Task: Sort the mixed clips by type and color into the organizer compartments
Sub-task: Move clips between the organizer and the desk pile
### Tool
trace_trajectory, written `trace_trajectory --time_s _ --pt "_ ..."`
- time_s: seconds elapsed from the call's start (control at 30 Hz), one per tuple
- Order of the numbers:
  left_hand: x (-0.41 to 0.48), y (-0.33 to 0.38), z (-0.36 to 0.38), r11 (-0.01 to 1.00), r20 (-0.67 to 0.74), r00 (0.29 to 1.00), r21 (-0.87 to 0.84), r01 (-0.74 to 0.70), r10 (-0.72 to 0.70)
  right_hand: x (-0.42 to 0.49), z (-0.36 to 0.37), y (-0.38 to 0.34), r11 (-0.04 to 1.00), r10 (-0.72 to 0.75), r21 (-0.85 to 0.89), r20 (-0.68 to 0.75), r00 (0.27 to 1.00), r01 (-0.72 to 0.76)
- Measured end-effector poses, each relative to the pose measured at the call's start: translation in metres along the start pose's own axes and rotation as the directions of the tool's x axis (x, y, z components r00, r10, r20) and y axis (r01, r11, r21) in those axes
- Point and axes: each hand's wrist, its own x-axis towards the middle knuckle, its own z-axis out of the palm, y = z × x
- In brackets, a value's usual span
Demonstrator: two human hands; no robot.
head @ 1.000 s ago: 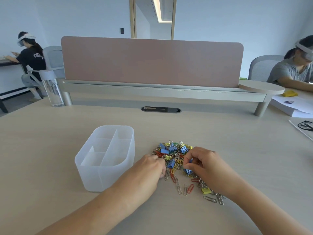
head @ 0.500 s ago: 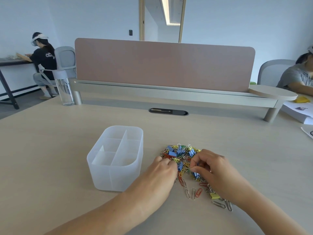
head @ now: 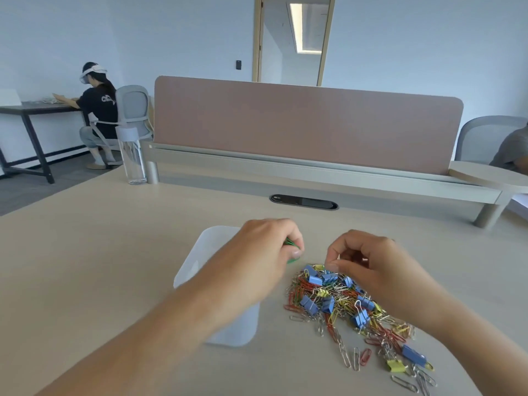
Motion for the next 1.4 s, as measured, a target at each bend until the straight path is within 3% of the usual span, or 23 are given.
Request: trace_trajectory --time_s 0.3,0.67,1.07,1.27,1.4 --pt "0.000 -0.047 -0.045 0.988 0.139 0.979 -0.010 0.153 -0.150 0.051 0.018 -0.054 0.992 -0.047 0.124 0.213 0.976 0.021" --pt "-0.012 -0.054 -0.045 0.980 0.293 0.935 0.046 0.194 -0.199 0.076 0.034 -0.075 0.999 -0.038 0.000 0.374 0.927 0.041" --pt "-0.013 -0.066 -0.062 0.959 0.259 0.925 0.116 0.258 -0.280 0.078 0.056 -0.078 0.999 -0.039 -0.016 0.406 0.913 0.049" --pt "-0.013 -0.070 -0.062 0.949 0.259 0.915 0.146 0.279 -0.309 0.073 0.065 -0.085 0.998 0.059 -0.049 0.526 0.848 -0.039" --pt "-0.012 -0.070 -0.061 0.950 0.265 0.913 0.117 0.290 -0.311 0.074 0.068 -0.083 0.991 0.136 -0.076 0.473 0.871 -0.113"
